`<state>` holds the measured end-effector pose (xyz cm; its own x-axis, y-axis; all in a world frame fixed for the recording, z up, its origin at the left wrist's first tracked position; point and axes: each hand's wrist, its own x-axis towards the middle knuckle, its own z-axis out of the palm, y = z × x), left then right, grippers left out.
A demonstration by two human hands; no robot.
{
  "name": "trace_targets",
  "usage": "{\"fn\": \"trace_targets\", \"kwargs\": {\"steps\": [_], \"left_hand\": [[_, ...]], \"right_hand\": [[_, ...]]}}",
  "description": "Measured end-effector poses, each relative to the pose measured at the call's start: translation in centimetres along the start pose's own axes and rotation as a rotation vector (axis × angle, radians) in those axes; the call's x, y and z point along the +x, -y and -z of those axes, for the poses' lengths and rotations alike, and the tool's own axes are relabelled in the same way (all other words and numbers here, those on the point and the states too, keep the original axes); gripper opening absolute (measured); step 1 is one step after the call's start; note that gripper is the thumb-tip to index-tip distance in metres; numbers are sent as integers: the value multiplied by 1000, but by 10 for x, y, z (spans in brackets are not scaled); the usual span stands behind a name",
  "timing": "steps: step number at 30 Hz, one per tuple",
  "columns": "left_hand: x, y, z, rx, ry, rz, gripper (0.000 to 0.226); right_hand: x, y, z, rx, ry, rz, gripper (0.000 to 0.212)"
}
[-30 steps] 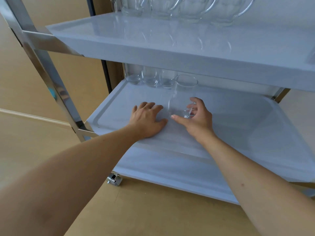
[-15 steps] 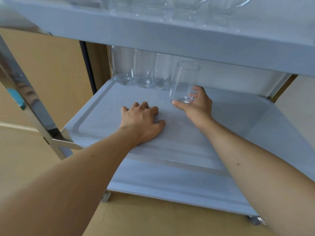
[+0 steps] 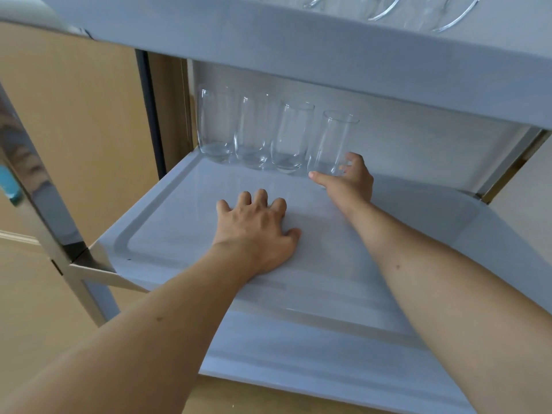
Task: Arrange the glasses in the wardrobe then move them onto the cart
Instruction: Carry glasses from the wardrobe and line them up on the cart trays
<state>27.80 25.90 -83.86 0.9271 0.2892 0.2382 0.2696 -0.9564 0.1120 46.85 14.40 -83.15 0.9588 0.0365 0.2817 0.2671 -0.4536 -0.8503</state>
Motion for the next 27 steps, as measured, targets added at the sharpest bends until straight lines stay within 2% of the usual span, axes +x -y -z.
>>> {"fn": "trace_targets", "kwargs": {"steps": [27], "left_hand": [[1, -7, -10, 28, -51, -4, 45]], "right_hand": [[14, 3, -8, -225, 51, 1, 101]]}}
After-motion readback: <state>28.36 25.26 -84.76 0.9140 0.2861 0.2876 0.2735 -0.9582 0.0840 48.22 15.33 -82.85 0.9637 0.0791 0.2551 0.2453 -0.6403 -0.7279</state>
